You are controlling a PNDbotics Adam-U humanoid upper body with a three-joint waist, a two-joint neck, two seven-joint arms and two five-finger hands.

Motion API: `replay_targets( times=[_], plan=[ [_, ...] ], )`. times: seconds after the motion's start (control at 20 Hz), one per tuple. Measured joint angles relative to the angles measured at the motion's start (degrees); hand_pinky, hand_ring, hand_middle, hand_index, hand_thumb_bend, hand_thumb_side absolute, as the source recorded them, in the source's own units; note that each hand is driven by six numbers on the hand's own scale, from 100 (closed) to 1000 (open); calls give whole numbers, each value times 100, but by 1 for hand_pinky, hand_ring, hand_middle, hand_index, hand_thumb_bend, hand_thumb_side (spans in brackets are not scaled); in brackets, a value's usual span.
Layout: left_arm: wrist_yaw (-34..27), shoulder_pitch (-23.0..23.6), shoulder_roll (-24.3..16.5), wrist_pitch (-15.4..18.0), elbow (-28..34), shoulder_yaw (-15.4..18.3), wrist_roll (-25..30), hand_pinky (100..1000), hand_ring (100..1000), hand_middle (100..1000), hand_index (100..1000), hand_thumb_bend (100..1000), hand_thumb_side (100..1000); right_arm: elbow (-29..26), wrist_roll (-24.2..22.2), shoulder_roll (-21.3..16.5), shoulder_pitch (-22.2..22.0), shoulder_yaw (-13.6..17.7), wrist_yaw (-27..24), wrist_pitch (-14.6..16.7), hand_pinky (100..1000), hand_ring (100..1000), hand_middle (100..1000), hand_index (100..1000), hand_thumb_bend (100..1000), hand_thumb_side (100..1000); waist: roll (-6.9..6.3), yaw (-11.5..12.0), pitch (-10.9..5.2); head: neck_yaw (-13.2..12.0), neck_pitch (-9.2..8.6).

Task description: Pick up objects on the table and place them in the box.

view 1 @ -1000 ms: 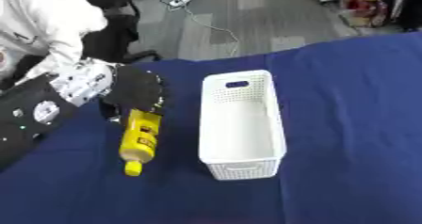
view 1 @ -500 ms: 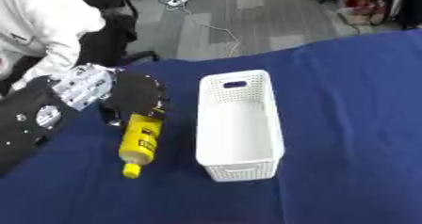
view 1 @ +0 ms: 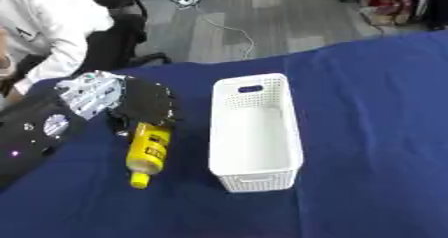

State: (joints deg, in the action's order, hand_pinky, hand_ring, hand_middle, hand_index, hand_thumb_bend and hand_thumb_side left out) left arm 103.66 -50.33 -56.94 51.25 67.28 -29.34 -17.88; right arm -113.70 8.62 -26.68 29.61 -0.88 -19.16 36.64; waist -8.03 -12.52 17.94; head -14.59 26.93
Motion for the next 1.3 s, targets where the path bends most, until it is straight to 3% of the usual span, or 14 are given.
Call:
replay_targets(
  times=[0.95, 1.3],
  plan=[
    [107, 88, 71, -115, -168, -63, -303, 695, 721, 792, 782, 643, 471, 0, -18, 4, 9, 0, -37, 15, 314, 409, 492, 572, 115, 884, 20, -1, 11, 0, 0],
    [98, 136, 87, -165, -190, -62, -365, 662, 622, 702, 652, 602, 520, 0, -33, 5, 10, 0, -43, 11, 315, 409, 492, 573, 115, 885, 36, 1, 15, 0, 0]
  ],
)
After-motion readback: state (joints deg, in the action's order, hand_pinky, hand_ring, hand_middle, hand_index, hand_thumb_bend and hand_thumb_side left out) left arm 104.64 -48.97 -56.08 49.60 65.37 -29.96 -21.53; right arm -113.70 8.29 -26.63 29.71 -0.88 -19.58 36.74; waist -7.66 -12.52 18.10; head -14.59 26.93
